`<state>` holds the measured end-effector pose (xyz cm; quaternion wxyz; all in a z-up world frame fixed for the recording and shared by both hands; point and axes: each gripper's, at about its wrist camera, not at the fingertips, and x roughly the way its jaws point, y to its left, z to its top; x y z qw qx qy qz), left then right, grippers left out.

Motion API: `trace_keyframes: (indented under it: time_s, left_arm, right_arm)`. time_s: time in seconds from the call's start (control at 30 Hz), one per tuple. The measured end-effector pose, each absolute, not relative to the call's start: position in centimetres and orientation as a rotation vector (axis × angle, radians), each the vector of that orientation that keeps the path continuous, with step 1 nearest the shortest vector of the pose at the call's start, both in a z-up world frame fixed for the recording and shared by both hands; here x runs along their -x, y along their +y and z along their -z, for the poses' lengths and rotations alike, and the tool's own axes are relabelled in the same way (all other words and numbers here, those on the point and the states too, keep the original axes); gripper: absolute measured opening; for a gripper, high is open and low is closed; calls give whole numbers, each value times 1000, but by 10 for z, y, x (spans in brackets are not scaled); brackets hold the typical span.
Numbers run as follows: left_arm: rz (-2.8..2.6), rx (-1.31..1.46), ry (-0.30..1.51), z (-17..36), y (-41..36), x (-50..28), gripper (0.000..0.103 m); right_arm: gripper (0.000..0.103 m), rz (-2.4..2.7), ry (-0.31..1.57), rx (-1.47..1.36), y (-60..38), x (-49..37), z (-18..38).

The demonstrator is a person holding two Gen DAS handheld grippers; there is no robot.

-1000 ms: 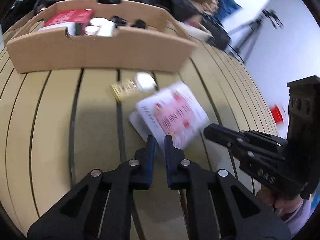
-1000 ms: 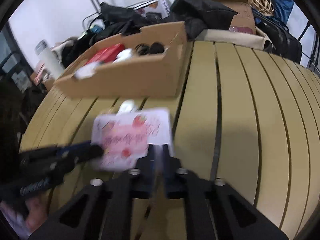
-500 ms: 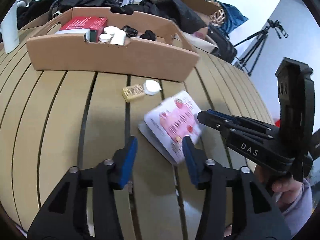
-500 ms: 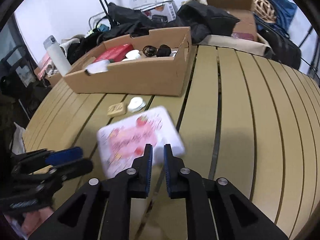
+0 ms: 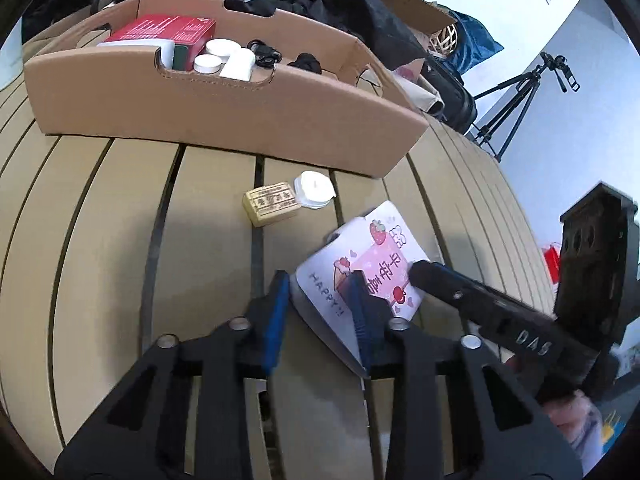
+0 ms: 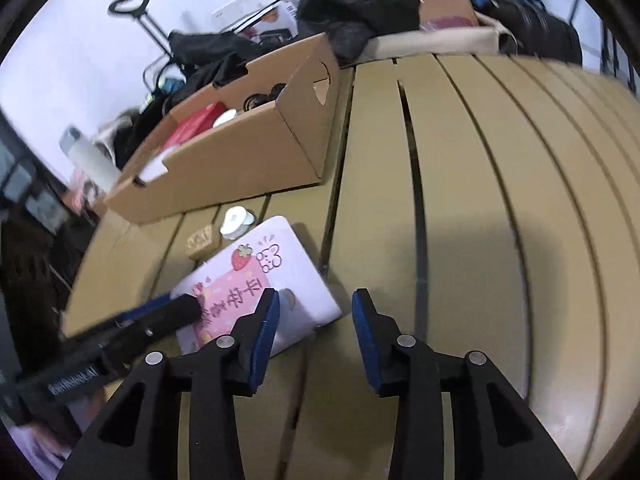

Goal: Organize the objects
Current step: 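Grasp the pink greeting card on the table with the left gripper, then lift the pink card into the tray and open the left gripper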

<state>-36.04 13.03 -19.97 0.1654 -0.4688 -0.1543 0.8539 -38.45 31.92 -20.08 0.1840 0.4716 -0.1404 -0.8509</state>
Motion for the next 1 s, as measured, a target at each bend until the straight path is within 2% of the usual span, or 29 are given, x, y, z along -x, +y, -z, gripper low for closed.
trace_keyframes:
  time_s: [0.2,0.33,0.47,0.63,0.73,0.83,1.0]
  left_arm:
    - [-2449,1342,-457,192,129,357,16]
    - [-2444,1284,-572,173,111,347,14]
    - [-2405,1185,-663,134,95,354,12]
    - [-2459,1035,-633,65,85,394,12]
    - [-2450,992,-602,41,83,427,12]
    - [-2461,1013,-539,41,86,469,12]
    - [-2444,1159,-486,94,88,522,12]
  right_arm:
    - [40,2430,-335,-1319,309,382,196]
    - [32,2449,-321,-1291,306,367,175]
    - [29,2509,-314,-1225,302,356,130]
    - [29,2566,-287,-1142,285,383,67]
    - [29,2596,-263,-1113,276,415,48]
    - [29,2619,-245,-1133,263,449,47]
    - [29,2588,-253,-1270,248,493,91]
